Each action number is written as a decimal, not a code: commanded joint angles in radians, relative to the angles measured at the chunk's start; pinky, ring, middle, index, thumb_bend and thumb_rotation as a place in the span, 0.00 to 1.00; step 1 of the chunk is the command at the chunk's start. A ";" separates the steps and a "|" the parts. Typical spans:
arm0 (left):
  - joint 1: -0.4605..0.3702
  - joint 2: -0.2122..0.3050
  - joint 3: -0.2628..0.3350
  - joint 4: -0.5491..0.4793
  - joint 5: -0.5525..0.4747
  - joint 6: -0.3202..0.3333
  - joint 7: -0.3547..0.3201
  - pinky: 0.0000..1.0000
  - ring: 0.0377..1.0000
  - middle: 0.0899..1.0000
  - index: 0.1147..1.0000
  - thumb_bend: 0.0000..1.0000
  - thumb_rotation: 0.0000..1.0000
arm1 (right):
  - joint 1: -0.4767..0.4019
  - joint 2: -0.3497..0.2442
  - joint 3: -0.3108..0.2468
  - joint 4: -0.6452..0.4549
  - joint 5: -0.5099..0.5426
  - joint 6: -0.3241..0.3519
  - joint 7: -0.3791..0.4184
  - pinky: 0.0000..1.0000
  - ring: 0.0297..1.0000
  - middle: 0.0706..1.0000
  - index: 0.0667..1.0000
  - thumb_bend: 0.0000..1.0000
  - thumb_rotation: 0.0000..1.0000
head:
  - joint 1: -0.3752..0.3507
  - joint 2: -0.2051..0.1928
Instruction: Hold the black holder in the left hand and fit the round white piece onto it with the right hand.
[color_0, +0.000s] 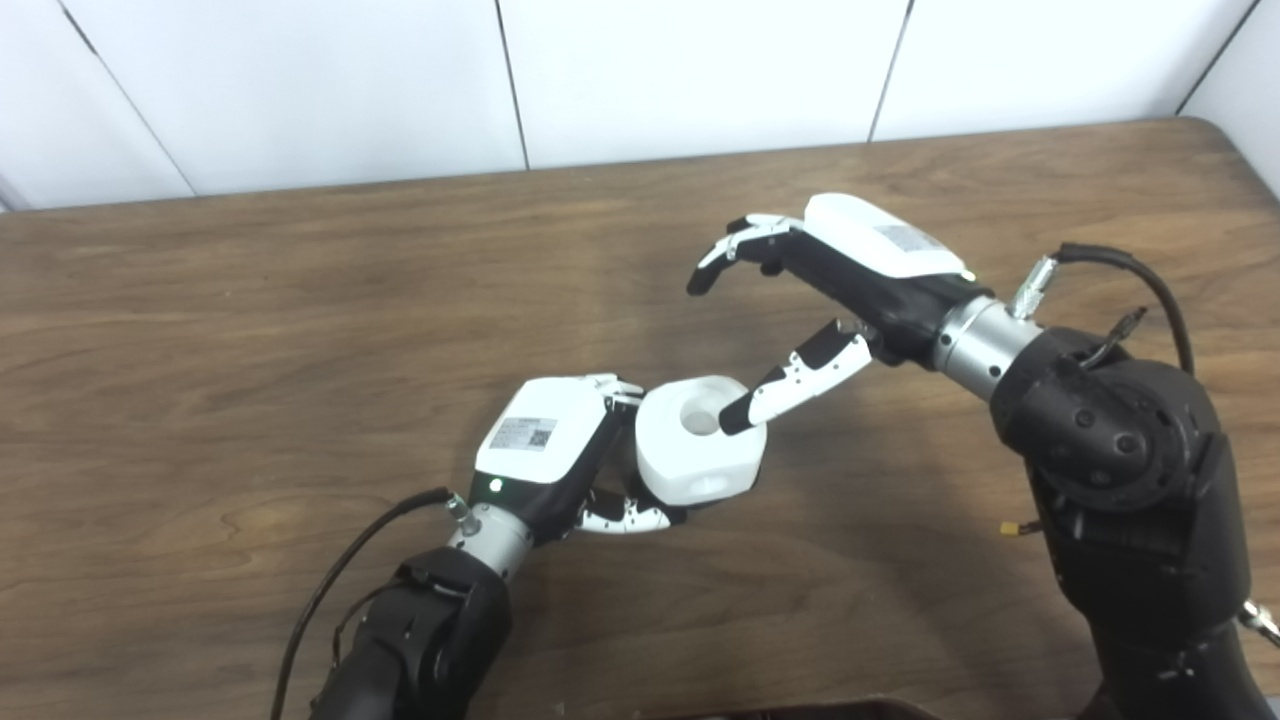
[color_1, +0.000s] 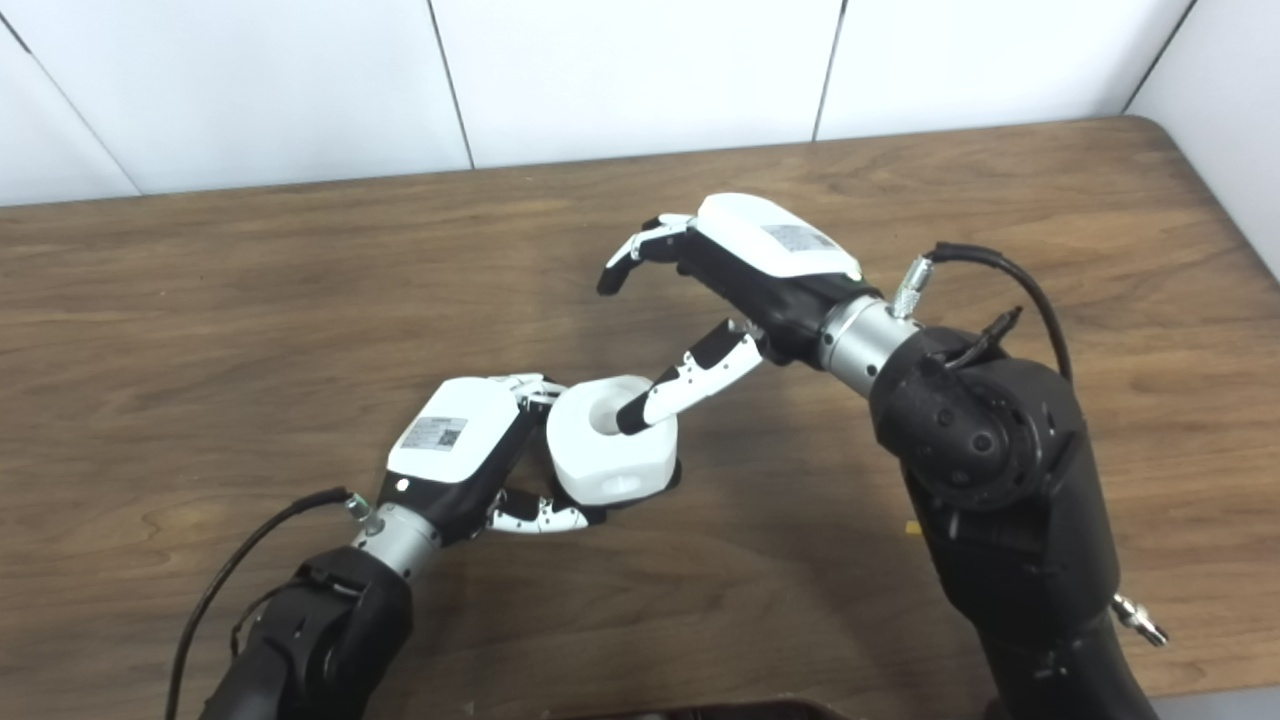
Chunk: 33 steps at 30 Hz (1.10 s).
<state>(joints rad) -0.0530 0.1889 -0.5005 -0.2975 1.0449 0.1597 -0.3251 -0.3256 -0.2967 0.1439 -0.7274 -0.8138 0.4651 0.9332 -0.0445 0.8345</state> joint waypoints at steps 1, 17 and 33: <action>0.019 0.015 -0.004 0.043 -0.012 0.036 -0.094 0.83 0.85 0.77 0.43 0.52 0.06 | -0.033 -0.001 -0.015 -0.024 -0.002 0.002 -0.010 0.75 0.91 0.80 0.69 1.00 0.44 | 0.000 0.000; -0.041 0.048 0.065 -0.099 0.035 0.199 -0.436 0.79 0.85 0.78 0.65 0.97 0.15 | -0.048 0.002 -0.023 0.017 0.021 -0.002 -0.050 0.80 0.92 0.80 0.68 1.00 0.45 | 0.017 -0.001; -0.082 0.038 0.156 -0.171 0.102 0.227 -0.606 0.79 0.86 0.80 0.69 0.99 0.21 | -0.035 -0.010 -0.022 0.037 0.036 -0.002 -0.067 0.81 0.93 0.80 0.69 1.00 0.48 | 0.019 -0.003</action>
<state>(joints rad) -0.1565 0.1949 -0.3676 -0.4905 1.1015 0.3295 -0.8744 -0.3368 -0.2937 0.1277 -0.6815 -0.7808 0.4647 0.8997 -0.0246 0.8299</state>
